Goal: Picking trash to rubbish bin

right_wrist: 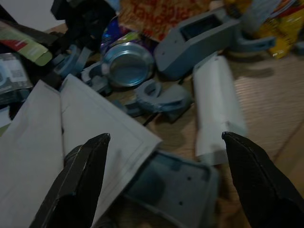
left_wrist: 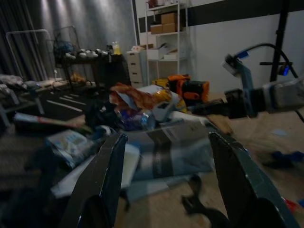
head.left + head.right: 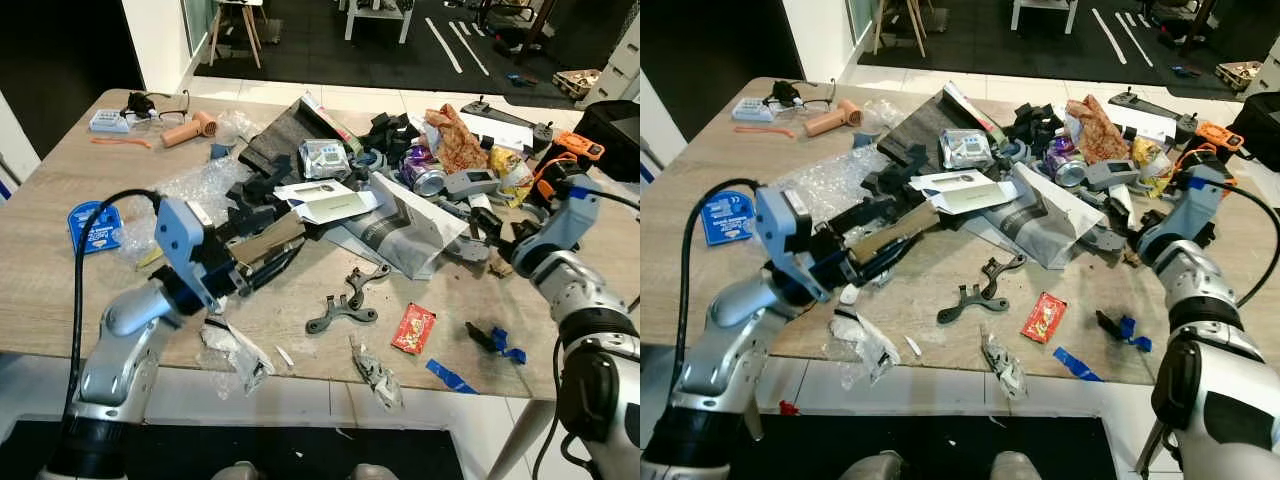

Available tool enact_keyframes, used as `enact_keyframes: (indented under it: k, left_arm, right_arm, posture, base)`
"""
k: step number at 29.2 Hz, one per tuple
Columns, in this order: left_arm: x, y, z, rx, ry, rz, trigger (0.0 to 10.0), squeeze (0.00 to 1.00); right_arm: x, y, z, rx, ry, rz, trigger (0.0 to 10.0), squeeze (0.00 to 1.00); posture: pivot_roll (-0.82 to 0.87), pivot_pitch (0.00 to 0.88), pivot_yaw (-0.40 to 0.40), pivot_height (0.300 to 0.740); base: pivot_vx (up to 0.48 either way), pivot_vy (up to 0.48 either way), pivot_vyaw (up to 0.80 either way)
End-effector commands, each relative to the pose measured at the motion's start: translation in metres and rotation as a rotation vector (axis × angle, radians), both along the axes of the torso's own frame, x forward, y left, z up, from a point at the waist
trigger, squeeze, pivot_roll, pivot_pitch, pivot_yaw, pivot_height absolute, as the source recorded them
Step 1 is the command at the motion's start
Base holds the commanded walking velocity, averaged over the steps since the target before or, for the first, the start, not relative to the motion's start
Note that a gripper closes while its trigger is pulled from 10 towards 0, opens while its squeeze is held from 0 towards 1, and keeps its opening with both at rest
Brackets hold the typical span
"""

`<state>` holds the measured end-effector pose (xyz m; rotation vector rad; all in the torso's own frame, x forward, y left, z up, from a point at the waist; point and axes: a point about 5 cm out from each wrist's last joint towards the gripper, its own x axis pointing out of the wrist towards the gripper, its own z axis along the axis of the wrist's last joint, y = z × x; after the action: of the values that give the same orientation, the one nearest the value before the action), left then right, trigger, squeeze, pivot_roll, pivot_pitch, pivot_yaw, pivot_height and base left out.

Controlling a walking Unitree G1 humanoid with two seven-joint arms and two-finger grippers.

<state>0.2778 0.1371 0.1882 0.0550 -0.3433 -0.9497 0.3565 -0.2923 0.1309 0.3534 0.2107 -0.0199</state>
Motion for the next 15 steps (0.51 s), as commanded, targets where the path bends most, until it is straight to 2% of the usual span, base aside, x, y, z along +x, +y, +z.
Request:
enact_keyframes:
  k: [1, 3, 11, 15]
  left_arm:
    - [0.0063, 0.0009, -0.0017, 0.025, 0.020, 0.009, 10.0, 0.00]
    - [0.0088, 0.0009, 0.0000, 0.011, 0.022, 0.014, 10.0, 0.00]
    - [0.0108, -0.0019, -0.0038, -0.018, 0.053, 0.032, 10.0, 0.00]
    - [0.0119, 0.0015, -0.0068, -0.015, 0.066, 0.050, 10.0, 0.00]
  right_arm:
    - [0.0049, 0.0036, 0.0084, 0.003, -0.033, 0.014, 10.0, 0.00]
    - [0.0057, 0.0051, 0.0088, -0.001, -0.034, 0.022, 10.0, 0.00]
    - [0.0083, 0.0095, 0.0100, -0.018, -0.023, 0.036, 10.0, 0.00]
    - [0.0087, 0.0116, 0.0084, -0.031, -0.006, 0.041, 10.0, 0.00]
  posture:
    - [-0.11, 0.000, -0.001, 0.740]
    - [-0.11, 0.000, -0.003, 0.740]
    - [-0.11, 0.000, -0.018, 0.740]
    - [-0.10, 0.000, -0.022, 0.740]
  base:
    - [0.000, 0.000, 0.00]
    - [0.000, 0.000, 0.00]
    - [0.000, -0.417, 0.00]
    - [0.000, 0.000, 0.00]
